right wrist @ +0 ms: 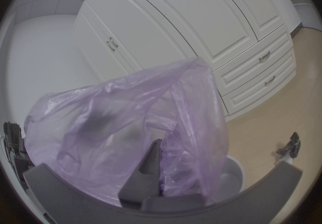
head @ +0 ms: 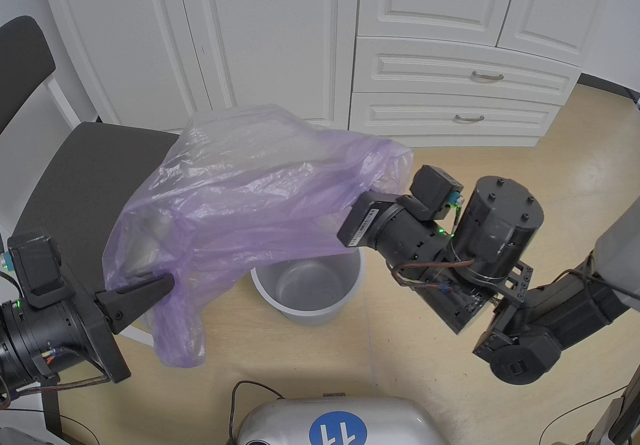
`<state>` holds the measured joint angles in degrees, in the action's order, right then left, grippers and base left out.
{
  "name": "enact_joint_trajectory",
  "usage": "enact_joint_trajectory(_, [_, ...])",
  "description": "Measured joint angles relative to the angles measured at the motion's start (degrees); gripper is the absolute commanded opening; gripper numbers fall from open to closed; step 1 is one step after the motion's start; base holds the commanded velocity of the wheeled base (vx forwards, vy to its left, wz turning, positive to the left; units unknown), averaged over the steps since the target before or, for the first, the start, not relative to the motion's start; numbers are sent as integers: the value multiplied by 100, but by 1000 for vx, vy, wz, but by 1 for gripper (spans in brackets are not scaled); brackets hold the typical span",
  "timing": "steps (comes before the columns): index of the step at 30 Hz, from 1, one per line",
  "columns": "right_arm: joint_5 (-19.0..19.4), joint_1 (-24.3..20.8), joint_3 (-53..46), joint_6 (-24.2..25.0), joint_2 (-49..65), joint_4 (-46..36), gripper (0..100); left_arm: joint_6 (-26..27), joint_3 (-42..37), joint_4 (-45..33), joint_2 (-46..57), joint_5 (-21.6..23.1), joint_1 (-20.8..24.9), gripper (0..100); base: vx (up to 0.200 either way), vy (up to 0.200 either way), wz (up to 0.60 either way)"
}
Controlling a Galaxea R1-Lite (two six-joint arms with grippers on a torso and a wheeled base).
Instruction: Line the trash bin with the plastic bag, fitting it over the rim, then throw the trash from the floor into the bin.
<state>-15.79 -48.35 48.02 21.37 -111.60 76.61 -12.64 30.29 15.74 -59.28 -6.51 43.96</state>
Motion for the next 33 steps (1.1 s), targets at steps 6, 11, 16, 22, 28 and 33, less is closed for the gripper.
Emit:
enact_joint_trajectory(6, [35, 191, -621, 74, 468, -255, 0, -266, -507, 1292, -268, 143, -28, 0, 0, 0, 0])
enact_joint_trajectory(11, [154, 373, -1123, 306, 761, -319, 0, -433, -990, 2622, -623, 279, -155, 0, 0, 0, 0])
enact_joint_trajectory(16, [304, 475, -1363, 468, 959, -356, 0, -618, -1501, 3123, -907, 373, -77, 0, 0, 0, 0])
enact_joint_trajectory(22, [271, 436, -1503, 452, 1102, -321, 0, -734, -1658, 3200, -1211, 391, 232, 0, 0, 0, 0])
enact_joint_trajectory(28, [255, 293, -1582, 372, 1219, -304, 0, -756, -1704, 3245, -1397, 391, 341, 0, 0, 0, 0])
enact_joint_trajectory(33, [251, 271, -1582, 369, 1250, -286, 0, -752, -1709, 3251, -1438, 389, 354, 0, 0, 0, 0])
